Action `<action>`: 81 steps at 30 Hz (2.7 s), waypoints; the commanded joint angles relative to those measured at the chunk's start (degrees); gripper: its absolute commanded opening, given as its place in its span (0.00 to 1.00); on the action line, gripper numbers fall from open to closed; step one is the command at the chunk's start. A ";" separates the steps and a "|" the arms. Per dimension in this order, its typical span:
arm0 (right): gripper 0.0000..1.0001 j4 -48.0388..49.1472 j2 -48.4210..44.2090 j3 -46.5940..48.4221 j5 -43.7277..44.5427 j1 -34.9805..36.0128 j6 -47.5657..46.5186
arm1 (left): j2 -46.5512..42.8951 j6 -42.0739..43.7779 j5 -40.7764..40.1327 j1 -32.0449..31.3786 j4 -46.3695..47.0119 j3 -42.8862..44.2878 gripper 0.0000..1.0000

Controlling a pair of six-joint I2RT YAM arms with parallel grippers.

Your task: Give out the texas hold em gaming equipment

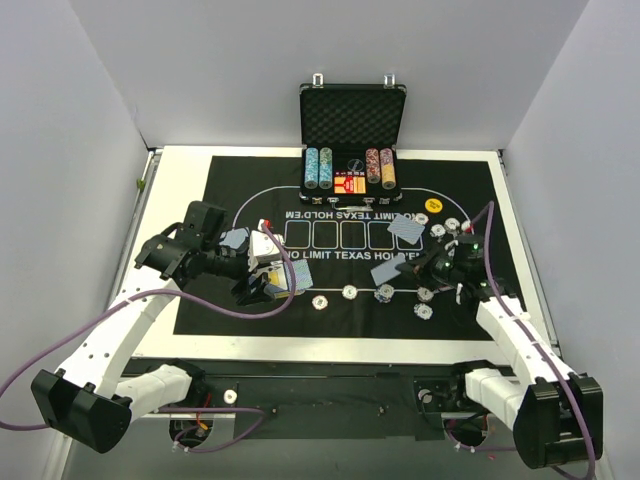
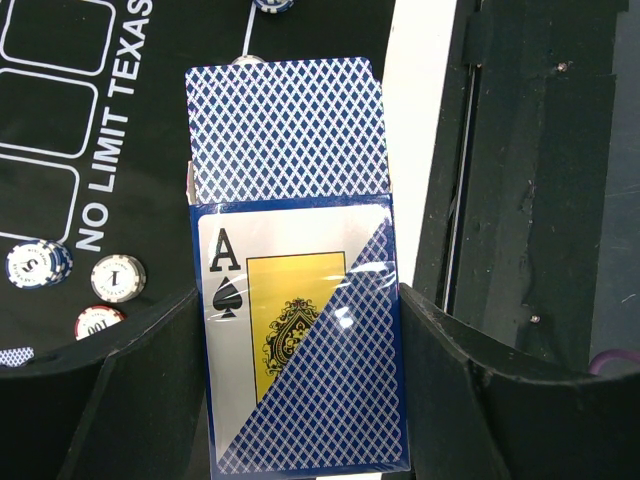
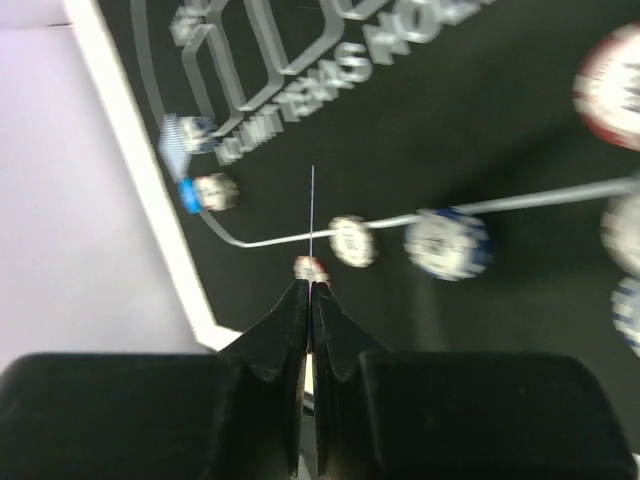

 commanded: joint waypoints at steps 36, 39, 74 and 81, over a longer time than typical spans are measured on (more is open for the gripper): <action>0.00 1.58 12.68 -4.24 15.34 -10.67 -7.30 | -1.50 -0.32 2.33 -0.34 0.82 0.55 0.03; 0.13 -2.90 10.67 -4.33 16.75 -10.32 -8.63 | -1.41 -0.32 2.51 -0.34 0.82 0.64 0.03; 0.54 -5.28 14.26 30.03 4.52 36.87 -9.23 | -1.15 -1.11 1.81 -0.86 1.87 0.46 0.03; 0.54 -7.22 20.41 33.11 4.97 40.04 -10.74 | -1.41 -1.11 2.16 -0.95 1.52 0.73 0.03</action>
